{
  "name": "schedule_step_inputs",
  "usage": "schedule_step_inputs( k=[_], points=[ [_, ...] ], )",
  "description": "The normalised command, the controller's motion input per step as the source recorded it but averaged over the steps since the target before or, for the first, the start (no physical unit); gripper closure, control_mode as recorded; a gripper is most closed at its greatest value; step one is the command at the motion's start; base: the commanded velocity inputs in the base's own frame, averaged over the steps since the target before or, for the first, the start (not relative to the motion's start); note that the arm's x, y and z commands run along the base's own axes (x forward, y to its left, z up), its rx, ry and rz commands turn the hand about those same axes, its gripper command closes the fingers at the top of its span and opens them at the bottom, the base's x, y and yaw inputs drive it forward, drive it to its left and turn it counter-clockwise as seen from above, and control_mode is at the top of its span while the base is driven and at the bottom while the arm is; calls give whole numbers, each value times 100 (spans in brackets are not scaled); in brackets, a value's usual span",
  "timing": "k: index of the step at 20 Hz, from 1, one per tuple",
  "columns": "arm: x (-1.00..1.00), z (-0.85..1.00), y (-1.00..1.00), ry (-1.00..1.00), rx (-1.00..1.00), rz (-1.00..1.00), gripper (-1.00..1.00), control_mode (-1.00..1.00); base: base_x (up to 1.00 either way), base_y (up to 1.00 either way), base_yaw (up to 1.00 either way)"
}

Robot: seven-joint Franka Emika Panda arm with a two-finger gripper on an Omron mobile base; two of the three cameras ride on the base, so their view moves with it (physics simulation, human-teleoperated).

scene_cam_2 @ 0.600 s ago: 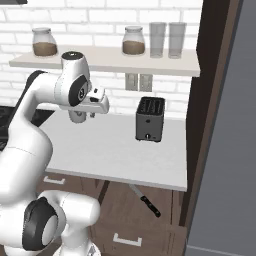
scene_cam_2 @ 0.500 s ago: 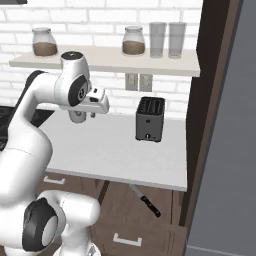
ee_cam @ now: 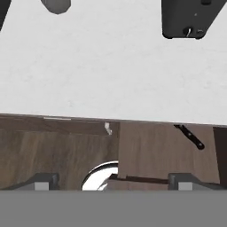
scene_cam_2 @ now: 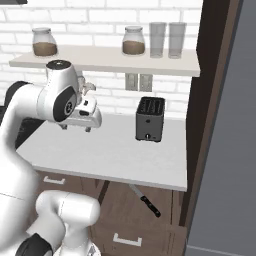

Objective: Pick up the knife from the drawer and place it on the cutting board. Then place the meat from the plate to the cutting board.

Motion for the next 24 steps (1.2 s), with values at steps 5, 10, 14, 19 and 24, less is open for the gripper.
schedule_step_inputs(
  k=[5, 10, 14, 19, 24],
  points=[
    [-81, -19, 0, 0, 0, 0, -100, -100, 0, 0, 0],
    [-62, -14, 0, 0, 0, 0, -100, 100, -18, 0, 0],
    [0, 0, 0, 0, 0, 0, -100, 100, -50, 35, 0],
    [0, 0, 0, 0, 0, 0, -100, 100, 18, 99, -5],
    [0, 0, 0, 0, 0, 0, -100, 100, 27, 89, -25]
  ],
)
